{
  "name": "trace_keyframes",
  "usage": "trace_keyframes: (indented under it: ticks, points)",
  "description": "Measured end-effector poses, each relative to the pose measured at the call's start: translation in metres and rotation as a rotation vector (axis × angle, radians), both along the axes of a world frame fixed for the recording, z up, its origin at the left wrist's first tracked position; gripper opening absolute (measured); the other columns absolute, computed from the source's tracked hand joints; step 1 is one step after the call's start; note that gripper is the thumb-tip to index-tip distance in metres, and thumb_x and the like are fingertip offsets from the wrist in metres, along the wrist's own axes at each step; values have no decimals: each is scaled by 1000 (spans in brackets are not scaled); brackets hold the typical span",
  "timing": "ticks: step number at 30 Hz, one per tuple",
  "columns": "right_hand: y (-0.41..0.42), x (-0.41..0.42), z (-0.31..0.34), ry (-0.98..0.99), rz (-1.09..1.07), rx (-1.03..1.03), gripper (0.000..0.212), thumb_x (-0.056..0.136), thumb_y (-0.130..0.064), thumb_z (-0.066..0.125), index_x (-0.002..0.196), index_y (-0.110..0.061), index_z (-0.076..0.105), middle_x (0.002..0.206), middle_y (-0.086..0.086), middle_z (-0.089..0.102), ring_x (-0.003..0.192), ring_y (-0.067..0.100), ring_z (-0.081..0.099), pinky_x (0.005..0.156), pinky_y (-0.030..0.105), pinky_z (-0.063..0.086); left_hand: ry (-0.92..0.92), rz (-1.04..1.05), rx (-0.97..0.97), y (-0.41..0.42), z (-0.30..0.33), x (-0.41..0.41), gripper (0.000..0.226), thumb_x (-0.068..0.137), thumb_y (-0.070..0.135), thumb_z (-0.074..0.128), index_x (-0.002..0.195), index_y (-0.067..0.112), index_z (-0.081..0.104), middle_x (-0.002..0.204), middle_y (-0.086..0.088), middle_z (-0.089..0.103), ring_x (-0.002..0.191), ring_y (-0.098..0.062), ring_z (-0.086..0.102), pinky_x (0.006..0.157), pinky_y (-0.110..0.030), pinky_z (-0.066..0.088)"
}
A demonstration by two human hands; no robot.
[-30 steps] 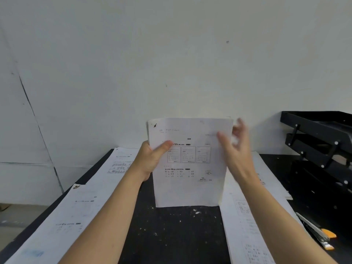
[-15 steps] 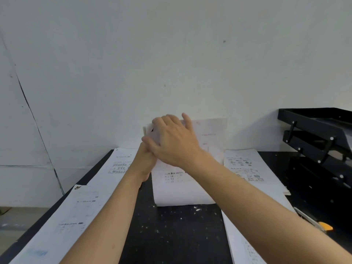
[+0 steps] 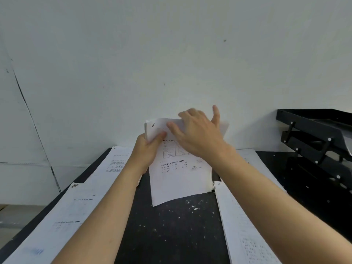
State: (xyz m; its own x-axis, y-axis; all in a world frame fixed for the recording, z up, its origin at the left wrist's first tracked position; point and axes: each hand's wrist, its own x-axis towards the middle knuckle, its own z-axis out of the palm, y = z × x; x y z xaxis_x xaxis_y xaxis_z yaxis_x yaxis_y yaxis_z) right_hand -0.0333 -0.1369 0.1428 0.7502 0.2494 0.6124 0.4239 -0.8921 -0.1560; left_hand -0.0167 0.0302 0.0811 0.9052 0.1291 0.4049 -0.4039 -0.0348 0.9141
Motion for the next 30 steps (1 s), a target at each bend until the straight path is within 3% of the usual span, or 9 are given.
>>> trace_keyframes:
  ticks: [3, 5, 8, 10, 12, 15, 19, 23, 30]
  points:
    - [-27, 10, -1, -104, 15, 155, 77, 95, -68, 50, 158, -28, 30, 159, -4, 38, 153, 13, 26, 123, 56, -6, 15, 10, -32, 1, -1, 2, 14, 101, 22, 60, 101, 19, 73, 90, 6, 80, 87, -10, 76, 69, -21, 58]
    - [-49, 14, -4, -50, 77, 399, 97, 86, -67, 66, 162, -33, 16, 162, -7, 32, 153, 8, 24, 125, 52, 0, 13, 9, -20, 3, -1, 4, 14, 101, 25, 60, 102, 20, 73, 93, 7, 80, 89, -11, 76, 73, -22, 59]
    - [-76, 23, -20, 233, 401, 903, 111, 78, -55, 82, 162, -37, 12, 158, -4, 41, 141, 11, 44, 117, 40, 35, 11, -3, -18, 4, -1, 7, 14, 101, 26, 60, 103, 21, 73, 96, 9, 80, 93, -10, 76, 75, -22, 59]
    - [-90, 31, -39, 467, 606, 1072, 99, 80, -40, 85, 159, -28, 27, 148, 6, 55, 130, 19, 60, 106, 42, 51, 16, -11, -33, 3, -1, 9, 13, 101, 25, 59, 103, 21, 72, 94, 10, 80, 90, -7, 76, 72, -20, 59]
    - [-95, 36, -63, 650, 666, 1036, 67, 85, -20, 81, 143, -6, 51, 131, 12, 71, 117, 26, 71, 102, 49, 57, 23, -13, -34, 1, -1, 11, 12, 101, 25, 60, 103, 22, 72, 94, 10, 80, 91, -7, 75, 73, -20, 59]
    - [-92, 41, -97, 806, 629, 962, 40, 90, -10, 75, 129, -7, 66, 125, 8, 75, 116, 29, 72, 102, 49, 57, 38, -16, -57, -2, -1, 14, 13, 98, 26, 63, 104, 21, 72, 97, 6, 80, 95, -12, 76, 80, -28, 60]
    - [-84, 47, -112, 766, 571, 1077, 34, 93, -14, 74, 127, -9, 69, 120, 9, 77, 111, 31, 74, 97, 52, 59, 76, -65, -95, 2, -13, 11, 30, 83, 33, 71, 108, 16, 72, 105, 0, 79, 102, -19, 75, 89, -39, 60]
    - [-81, 51, -115, 761, 554, 1067, 36, 94, -17, 74, 128, -8, 69, 121, 9, 77, 109, 31, 75, 95, 51, 60, 182, -93, -52, 4, -51, 5, 40, 76, 31, 77, 114, 19, 71, 116, 0, 77, 112, -20, 71, 103, -49, 53]
    - [-77, 50, -123, 737, 501, 1059, 30, 94, -16, 75, 123, -9, 73, 115, 4, 79, 106, 24, 76, 89, 38, 63, 202, -39, -6, -2, -64, 11, 21, 91, 20, 73, 111, 27, 71, 106, 11, 77, 104, -10, 72, 100, -38, 55]
